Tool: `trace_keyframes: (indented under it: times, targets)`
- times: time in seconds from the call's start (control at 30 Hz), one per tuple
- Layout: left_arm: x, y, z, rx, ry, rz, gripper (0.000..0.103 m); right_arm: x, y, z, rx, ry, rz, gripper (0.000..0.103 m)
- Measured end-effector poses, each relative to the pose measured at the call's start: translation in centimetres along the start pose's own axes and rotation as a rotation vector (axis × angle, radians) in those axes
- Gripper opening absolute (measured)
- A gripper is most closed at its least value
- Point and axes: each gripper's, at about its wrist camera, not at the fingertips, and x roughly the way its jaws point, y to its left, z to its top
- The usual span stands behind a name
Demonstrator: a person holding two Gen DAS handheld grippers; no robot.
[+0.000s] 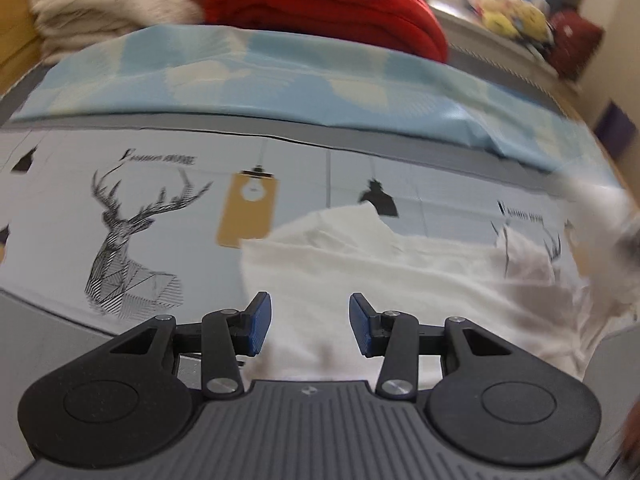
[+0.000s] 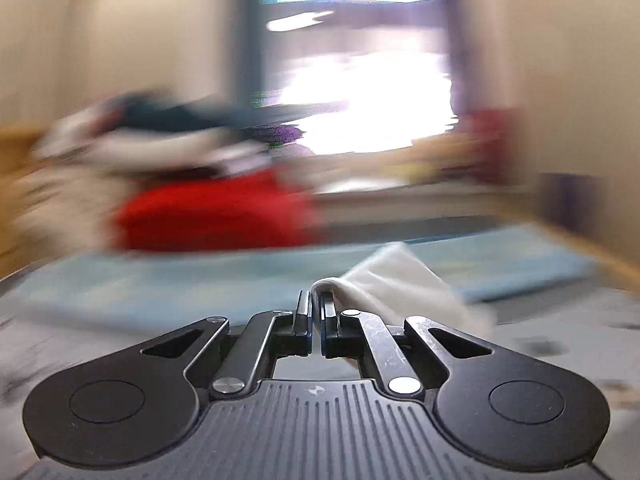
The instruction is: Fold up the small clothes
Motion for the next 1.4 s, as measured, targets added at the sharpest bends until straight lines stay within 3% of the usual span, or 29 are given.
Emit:
trace_keyframes:
  times: [0.07, 0.13, 0.17, 0.27, 0.3, 0.4, 0.47, 0.53, 0.77, 0.93, 1.0, 1.07, 1.13, 1.2, 1.3, 1.33, 1.4]
  targets:
    - [-0.3, 1.0, 0.3, -0.039, 0.002, -0.015, 0.048, 1.0, 4.8, -1.8, 0.001, 0.134, 0.133, 0.003]
    - [-0.5, 1.7, 0.4, -0.069, 0.004, -0.024, 0.048, 2.9, 7.5, -4.3, 0.060, 0.386, 0.228, 0.003]
    - [-0.5, 1.8, 0.4, -0.081, 0.005, -0.027, 0.048, 3.5, 8.2, -5.5, 0.090, 0.498, 0.237, 0.003]
    - [-0.2, 2.0, 0.3, -0.095, 0.013, -0.039, 0.048, 3.0, 8.1, -5.8, 0.127, 0.605, 0.183, 0.006]
    - [0.0, 1.9, 0.2, -0.101, 0.016, -0.042, 0.048, 2.6, 7.6, -5.6, 0.147, 0.605, 0.174, 0.007]
    - [1.2, 1.5, -0.2, -0.114, 0.027, -0.046, 0.046, 2.2, 5.1, -5.2, 0.244, 0.548, 0.103, 0.023]
    - [2.4, 1.2, -0.7, -0.121, 0.040, -0.049, 0.042, 2.4, 3.6, -5.8, 0.284, 0.513, 0.011, 0.024]
    - [4.1, 1.0, -1.2, -0.131, 0.070, -0.053, 0.035, 3.0, 1.6, -6.7, 0.325, 0.542, -0.091, 0.026]
    - [9.3, 0.4, -2.3, -0.175, 0.133, -0.064, 0.035, 3.6, -5.4, -7.9, 0.666, 0.520, -0.182, 0.026]
    - [11.5, -0.8, -2.8, -0.145, 0.177, -0.023, 0.034, 3.1, -9.6, -8.8, 0.885, 0.481, -0.206, 0.026]
    - [11.9, -1.2, -3.0, -0.123, 0.186, -0.015, 0.019, 3.2, -10.6, -9.3, 0.948, 0.480, -0.212, 0.028]
    - [11.5, -1.6, -2.9, -0.091, 0.167, -0.003, 0.007, 3.4, -11.1, -9.7, 0.996, 0.495, -0.213, 0.030]
    - [9.8, -1.9, -2.2, -0.079, 0.111, -0.006, 0.006, 3.3, -11.2, -10.0, 1.023, 0.504, -0.210, 0.031]
    - [6.6, -1.8, -1.2, -0.096, 0.006, -0.014, 0.006, 3.3, -11.3, -10.0, 1.041, 0.501, -0.211, 0.032]
    - [2.6, -0.7, -0.9, -0.109, -0.112, 0.121, 0.006, 3.5, -11.5, -9.9, 1.062, 0.484, -0.223, 0.032]
    - [2.5, 0.0, -1.2, -0.124, -0.095, 0.152, 0.006, 3.4, -11.5, -9.9, 1.068, 0.481, -0.231, 0.033]
    - [4.4, 1.6, -1.9, -0.164, 0.043, 0.120, 0.007, 3.3, -11.5, -10.0, 1.074, 0.488, -0.247, 0.033]
